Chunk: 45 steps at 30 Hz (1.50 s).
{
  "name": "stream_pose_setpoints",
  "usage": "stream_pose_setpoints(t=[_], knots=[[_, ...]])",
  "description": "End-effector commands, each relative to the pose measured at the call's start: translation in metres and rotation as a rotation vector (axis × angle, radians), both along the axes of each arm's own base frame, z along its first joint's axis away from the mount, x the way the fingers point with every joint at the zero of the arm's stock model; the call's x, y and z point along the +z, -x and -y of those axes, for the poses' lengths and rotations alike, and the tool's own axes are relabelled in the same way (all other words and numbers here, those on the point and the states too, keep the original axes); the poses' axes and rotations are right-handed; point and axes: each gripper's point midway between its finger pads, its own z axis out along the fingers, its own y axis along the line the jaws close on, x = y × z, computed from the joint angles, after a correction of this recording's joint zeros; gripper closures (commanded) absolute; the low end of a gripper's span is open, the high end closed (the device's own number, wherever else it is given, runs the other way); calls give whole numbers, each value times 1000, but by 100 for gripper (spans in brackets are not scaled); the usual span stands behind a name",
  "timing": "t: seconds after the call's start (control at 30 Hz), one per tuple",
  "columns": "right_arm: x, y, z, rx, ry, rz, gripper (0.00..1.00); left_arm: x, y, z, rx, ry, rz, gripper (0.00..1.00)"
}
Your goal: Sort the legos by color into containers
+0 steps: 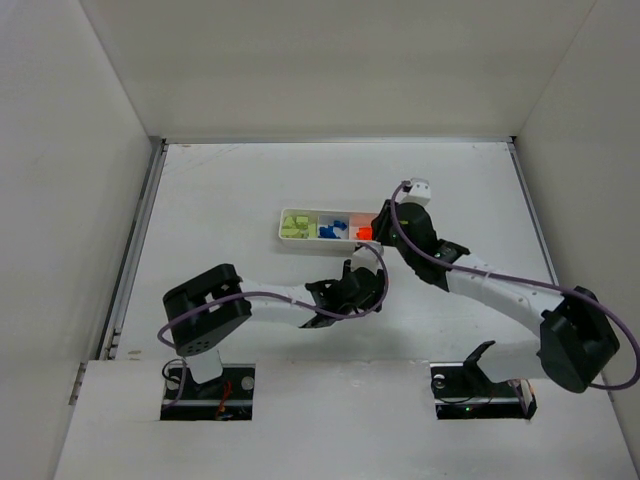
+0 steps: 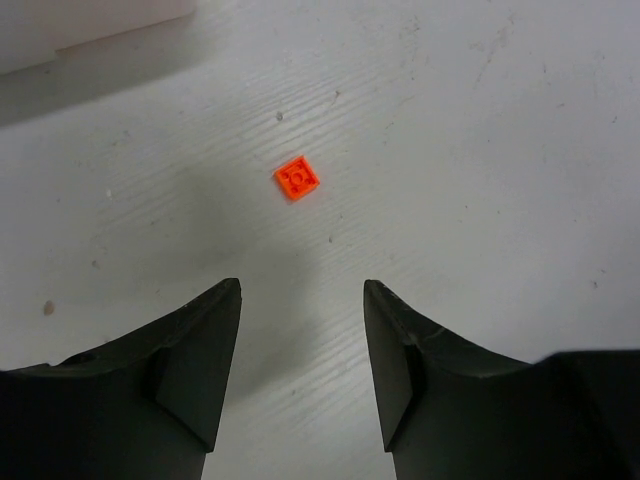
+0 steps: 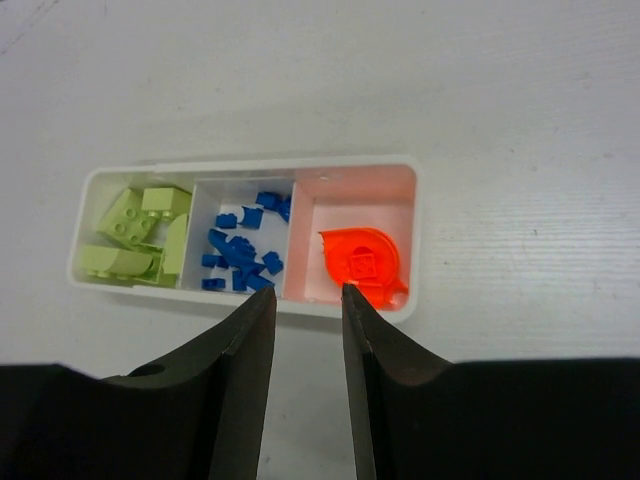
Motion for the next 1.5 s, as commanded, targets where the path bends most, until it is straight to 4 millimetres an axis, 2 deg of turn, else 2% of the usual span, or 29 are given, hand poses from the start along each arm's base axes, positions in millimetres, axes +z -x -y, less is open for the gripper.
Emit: stream_pose_setpoints(t=[0.0,0.2,0.47,0.6,0.7,1.0,1.27,1.47], knots=[[-1,4,18,-52,-26,21,61,8,-17,17,-3,11,47,51],[-26,20,41,-102,-55,-24,61,-7,-23,26,8,-15,32,55],[-37,30,59,-128,-73,-30,61,-14,-29,33,47,-27,22,66],[-42,33,61,-134,-77,-39,61,-16,-35,29,92,-45,31,67],[-40,35,65,-146,-92,-32,61,-17,-39,26,122,-55,37,67],[-24,32,95,-236,-192,13,58,-25,-42,30,165,-61,41,68],[-26,35,93,-214,-227,11,58,-31,-38,34,163,-64,32,74],[-22,38,94,-212,-238,29,58,-37,-35,36,160,-104,40,75]])
